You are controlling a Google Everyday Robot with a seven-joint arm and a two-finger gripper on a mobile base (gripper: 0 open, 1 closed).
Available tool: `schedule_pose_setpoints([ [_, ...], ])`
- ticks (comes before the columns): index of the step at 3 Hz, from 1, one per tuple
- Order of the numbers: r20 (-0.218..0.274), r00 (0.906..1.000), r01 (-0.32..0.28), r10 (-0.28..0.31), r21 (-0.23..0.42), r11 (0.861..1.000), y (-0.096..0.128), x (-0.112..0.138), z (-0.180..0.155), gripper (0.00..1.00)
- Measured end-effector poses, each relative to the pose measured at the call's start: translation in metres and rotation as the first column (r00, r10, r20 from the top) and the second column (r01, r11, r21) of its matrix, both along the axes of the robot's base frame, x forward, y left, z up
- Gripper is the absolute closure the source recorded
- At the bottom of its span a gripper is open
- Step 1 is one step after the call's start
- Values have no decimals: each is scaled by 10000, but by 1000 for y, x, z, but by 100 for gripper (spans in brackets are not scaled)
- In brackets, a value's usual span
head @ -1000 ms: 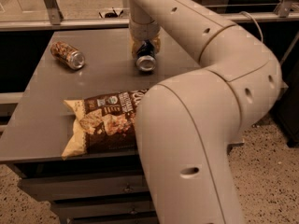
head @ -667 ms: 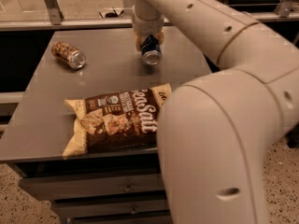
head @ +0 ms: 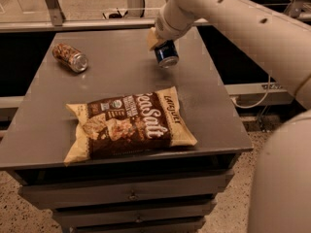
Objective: Place pepsi can upright
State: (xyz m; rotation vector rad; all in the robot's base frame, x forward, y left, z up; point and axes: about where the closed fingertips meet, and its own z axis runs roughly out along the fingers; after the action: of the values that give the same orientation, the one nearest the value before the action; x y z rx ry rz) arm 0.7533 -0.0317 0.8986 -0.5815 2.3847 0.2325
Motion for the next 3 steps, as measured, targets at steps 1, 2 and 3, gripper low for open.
schedule_pose_setpoints([
  [1,1458,9863,-1084,769,2224,9689,0,10,21,100],
  [2,2502,9636,-1751,945,3231,9300,-13,9,47,100],
  [3,2518,9621,-1845,1052,3161,9306,-11,6,47,100],
])
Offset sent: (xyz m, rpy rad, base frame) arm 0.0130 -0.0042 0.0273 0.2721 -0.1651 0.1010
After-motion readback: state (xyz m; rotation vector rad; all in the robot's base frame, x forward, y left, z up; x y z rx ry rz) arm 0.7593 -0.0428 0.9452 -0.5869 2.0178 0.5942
